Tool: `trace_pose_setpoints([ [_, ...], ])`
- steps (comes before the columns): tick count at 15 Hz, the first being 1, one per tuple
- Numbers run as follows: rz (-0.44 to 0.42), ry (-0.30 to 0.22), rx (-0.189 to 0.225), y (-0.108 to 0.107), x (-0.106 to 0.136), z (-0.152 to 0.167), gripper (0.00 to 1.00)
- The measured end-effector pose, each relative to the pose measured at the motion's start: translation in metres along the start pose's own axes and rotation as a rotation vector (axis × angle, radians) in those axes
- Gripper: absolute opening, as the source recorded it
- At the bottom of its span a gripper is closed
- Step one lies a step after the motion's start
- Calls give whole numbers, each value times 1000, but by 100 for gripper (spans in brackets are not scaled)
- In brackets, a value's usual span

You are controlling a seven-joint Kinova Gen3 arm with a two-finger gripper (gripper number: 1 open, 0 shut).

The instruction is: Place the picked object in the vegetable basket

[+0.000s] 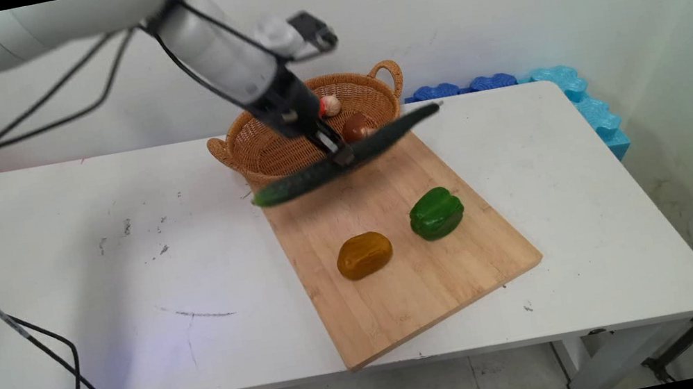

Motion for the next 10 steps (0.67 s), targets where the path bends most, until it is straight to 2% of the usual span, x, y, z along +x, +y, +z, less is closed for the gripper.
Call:
trace_pose_setpoints([
  [2,-9,-3,29,-15,5,-26,0],
  [5,-33,-20,69,-34,8,-47,0],
  [10,-140,-78,132,-64,12,-56,0],
])
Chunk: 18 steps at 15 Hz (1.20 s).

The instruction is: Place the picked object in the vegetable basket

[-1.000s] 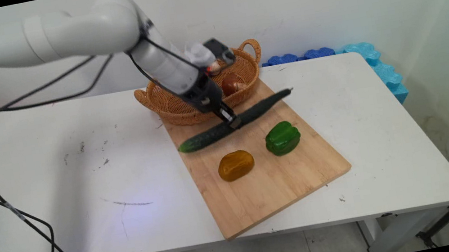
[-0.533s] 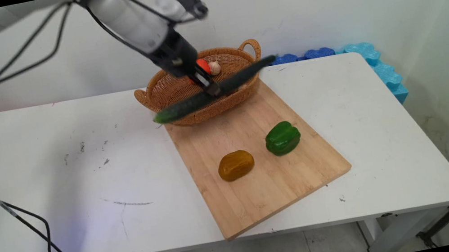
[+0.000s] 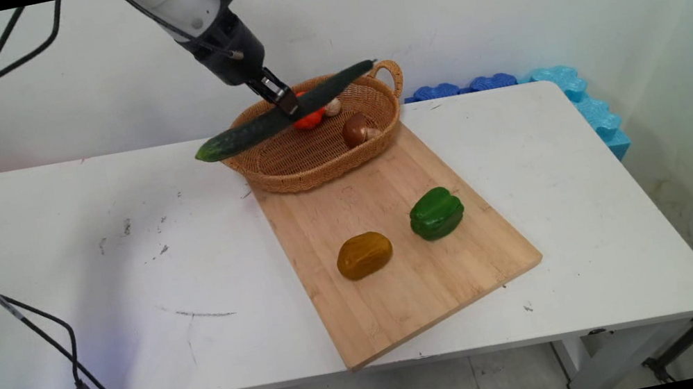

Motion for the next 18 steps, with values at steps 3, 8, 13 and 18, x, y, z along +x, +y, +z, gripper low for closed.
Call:
trace_pose_setpoints([
  [3,-71,-42,28,-11,5,10,0],
  [8,-189,-116,65,-24,16,43,0],
  [13,-237,-163,83,-35,28,80,0],
  [18,-241,-185,88,-41,36,105,0],
])
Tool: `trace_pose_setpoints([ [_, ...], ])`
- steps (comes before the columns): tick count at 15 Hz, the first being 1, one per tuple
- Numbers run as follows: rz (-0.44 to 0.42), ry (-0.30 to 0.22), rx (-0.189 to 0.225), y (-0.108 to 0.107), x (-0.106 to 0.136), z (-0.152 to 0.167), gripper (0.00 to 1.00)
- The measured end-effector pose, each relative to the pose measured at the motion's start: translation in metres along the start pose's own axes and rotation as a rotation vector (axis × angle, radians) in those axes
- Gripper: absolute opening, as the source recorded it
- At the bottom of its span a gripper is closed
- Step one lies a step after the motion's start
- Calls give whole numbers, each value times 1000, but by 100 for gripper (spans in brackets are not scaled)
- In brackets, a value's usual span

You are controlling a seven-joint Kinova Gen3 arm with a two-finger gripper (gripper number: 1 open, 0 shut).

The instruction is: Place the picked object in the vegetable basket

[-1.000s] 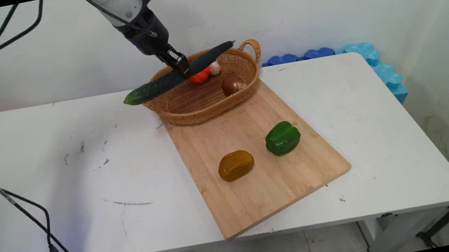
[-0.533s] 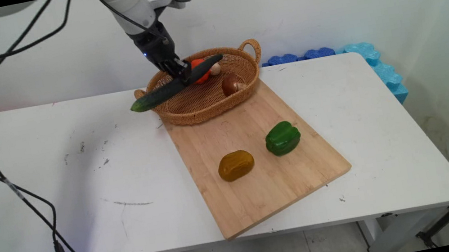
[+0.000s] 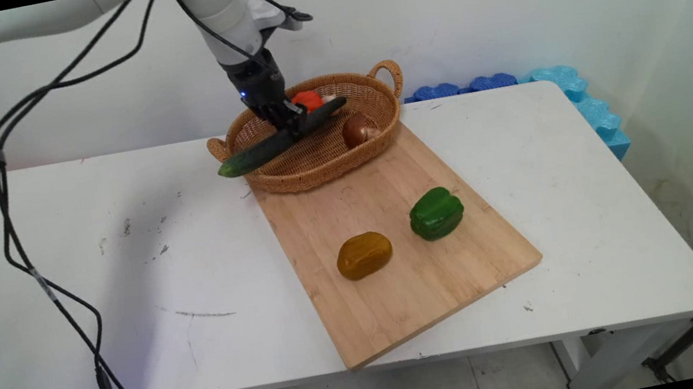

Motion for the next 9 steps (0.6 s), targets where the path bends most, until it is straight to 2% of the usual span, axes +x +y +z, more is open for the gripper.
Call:
trace_pose_setpoints([
  [3,-1,-6,0,1,6,9,0],
  [4,-1,-7,0,1,7,11,100],
  [9,21,7,-6,8,15,17,100],
])
